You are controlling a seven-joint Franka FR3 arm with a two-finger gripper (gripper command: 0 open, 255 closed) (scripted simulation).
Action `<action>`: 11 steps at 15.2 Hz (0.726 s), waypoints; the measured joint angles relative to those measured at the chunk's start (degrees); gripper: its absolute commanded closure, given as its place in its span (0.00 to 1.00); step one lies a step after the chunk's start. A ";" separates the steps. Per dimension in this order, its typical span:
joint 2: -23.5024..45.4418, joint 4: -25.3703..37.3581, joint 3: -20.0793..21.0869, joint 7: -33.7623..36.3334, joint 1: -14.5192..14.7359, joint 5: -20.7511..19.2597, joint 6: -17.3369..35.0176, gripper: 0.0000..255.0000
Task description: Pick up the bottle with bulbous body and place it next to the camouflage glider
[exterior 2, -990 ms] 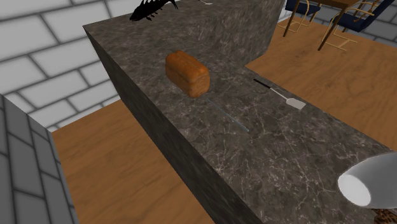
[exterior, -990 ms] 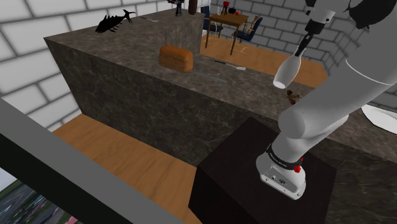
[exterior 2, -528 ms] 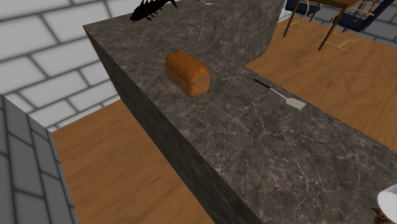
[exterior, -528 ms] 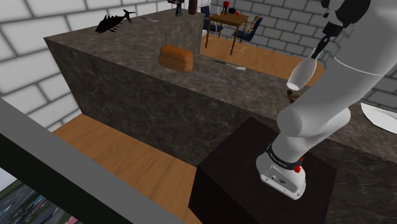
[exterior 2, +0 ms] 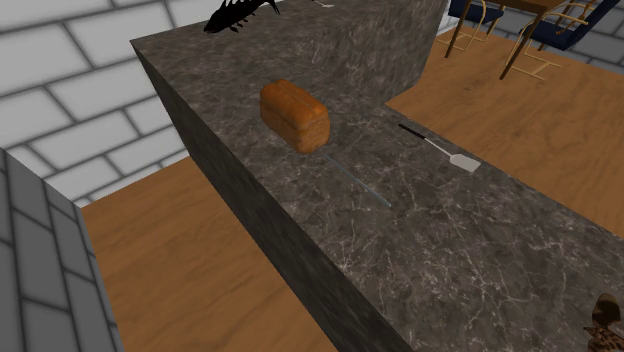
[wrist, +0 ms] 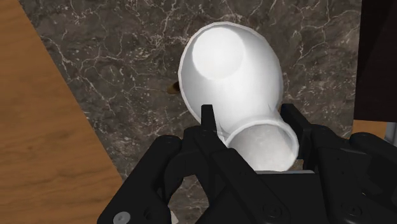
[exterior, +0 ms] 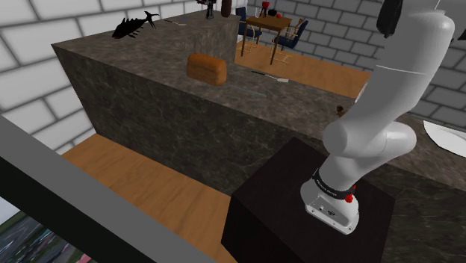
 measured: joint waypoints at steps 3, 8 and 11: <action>5.73 5.61 0.12 -5.24 -6.02 4.35 -2.23 1.00; 9.72 7.93 0.83 -8.62 -10.14 7.31 -2.03 1.00; 9.92 5.87 0.98 -8.95 -9.81 7.56 0.08 1.00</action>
